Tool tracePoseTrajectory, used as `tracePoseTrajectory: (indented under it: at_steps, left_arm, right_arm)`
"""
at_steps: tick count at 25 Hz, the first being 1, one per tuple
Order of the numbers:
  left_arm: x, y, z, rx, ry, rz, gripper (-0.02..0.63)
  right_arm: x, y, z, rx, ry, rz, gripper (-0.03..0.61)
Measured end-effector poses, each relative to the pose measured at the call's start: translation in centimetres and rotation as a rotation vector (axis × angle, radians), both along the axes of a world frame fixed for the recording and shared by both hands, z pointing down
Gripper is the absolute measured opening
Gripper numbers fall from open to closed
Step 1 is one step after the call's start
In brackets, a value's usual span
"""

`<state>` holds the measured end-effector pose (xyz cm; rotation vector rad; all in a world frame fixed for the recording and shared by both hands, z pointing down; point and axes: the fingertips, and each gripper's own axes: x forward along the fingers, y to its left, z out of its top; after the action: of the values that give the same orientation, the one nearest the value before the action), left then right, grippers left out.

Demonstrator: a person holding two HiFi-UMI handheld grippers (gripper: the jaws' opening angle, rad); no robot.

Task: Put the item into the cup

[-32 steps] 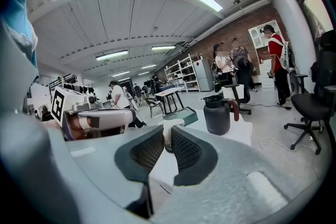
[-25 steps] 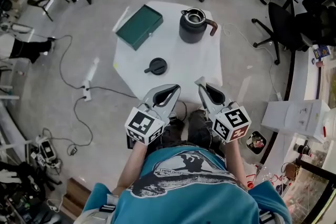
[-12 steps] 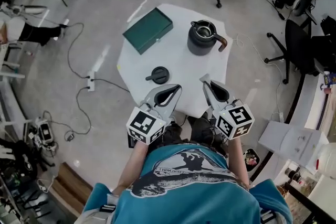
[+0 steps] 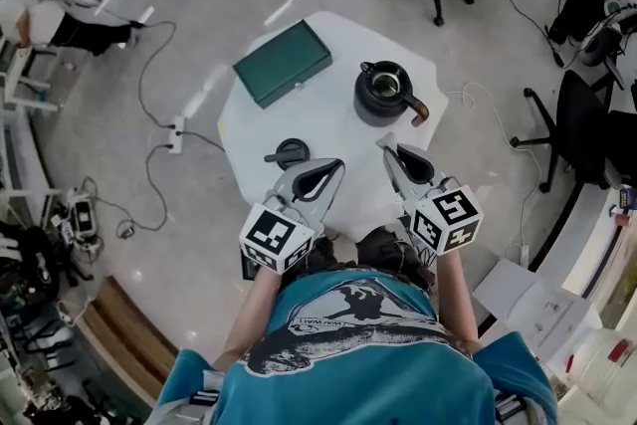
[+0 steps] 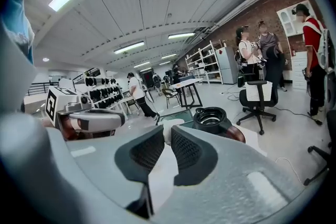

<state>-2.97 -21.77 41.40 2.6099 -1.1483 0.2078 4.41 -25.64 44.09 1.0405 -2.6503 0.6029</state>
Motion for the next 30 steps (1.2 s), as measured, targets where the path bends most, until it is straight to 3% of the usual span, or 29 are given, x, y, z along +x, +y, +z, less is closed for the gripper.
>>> tracePoseTrajectory:
  at_steps: [14, 25, 30]
  left_arm:
    - [1.6, -3.2, -0.3, 0.035, -0.025, -0.114, 0.017]
    - [1.7, -4.1, 0.1, 0.028, -0.03, -0.196, 0.016]
    - [1.3, -4.0, 0.3, 0.028, -0.039, -0.219, 0.017]
  right_arm:
    - [2.1, -10.0, -0.1, 0.127, 0.249, -0.222, 0.04]
    - [0.3, -14.4, 3.9, 0.128, 0.543, -0.466, 0.041]
    - [-0.1, -14.1, 5.6, 0.101, 0.612, -0.53, 0.041]
